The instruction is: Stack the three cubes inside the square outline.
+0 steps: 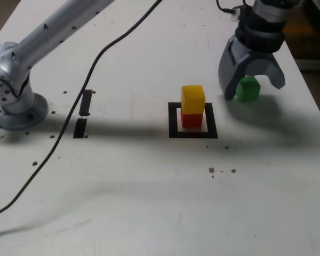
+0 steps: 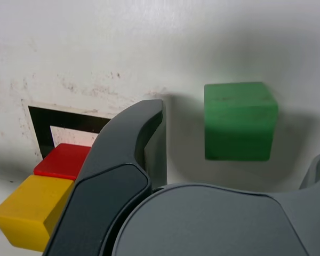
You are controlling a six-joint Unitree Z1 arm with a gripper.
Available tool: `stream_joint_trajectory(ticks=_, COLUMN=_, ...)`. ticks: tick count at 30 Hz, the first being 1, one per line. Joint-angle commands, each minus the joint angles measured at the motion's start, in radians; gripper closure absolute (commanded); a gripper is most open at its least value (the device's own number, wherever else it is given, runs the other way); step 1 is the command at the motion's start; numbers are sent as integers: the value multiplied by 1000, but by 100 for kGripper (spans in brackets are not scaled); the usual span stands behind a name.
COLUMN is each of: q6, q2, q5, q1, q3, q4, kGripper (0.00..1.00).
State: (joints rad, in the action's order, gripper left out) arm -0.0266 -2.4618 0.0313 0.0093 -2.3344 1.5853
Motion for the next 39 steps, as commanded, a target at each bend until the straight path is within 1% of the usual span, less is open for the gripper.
stream_joint_trajectory(ticks=1, q6=5, q2=-11, q5=2, q1=10, q3=-4, q4=4, kGripper=4)
stream_joint_trajectory(ticks=5, q6=11, q2=-25, q5=0, q1=22, q3=-6, q4=-11, kGripper=9)
stream_joint_trajectory(ticks=10, q6=12, q2=-41, q5=-11, q1=25, q3=-8, q4=-30, kGripper=20)
stream_joint_trajectory(ticks=13, q6=9, q2=-48, q5=-13, q1=28, q3=-17, q4=-38, kGripper=30)
stream_joint_trajectory(ticks=19, q6=4, q2=-50, q5=-8, q1=40, q3=-37, q4=-41, kGripper=56)
stream_joint_trajectory(ticks=21, q6=4, q2=-49, q5=-7, q1=41, q3=-45, q4=-42, kGripper=62)
stream_joint_trajectory(ticks=23, q6=4, q2=-49, q5=-5, q1=41, q3=-52, q4=-43, kGripper=66)
stream_joint_trajectory(ticks=28, q6=4, q2=-42, q5=-10, q1=41, q3=-61, q4=-40, kGripper=74)
stream_joint_trajectory(ticks=33, q6=5, q2=-20, q5=-20, q1=34, q3=-78, q4=-17, kGripper=76)
stream_joint_trajectory(ticks=36, q6=3, q2=40, q5=-25, q1=23, q3=-62, q4=7, kGripper=76)
stream_joint_trajectory(ticks=38, q6=-3, q2=108, q5=-34, q1=15, q3=-28, q4=22, kGripper=76)
stream_joint_trajectory(ticks=39, q6=-8, q2=161, q5=-40, q1=8, q3=3, q4=30, kGripper=76)
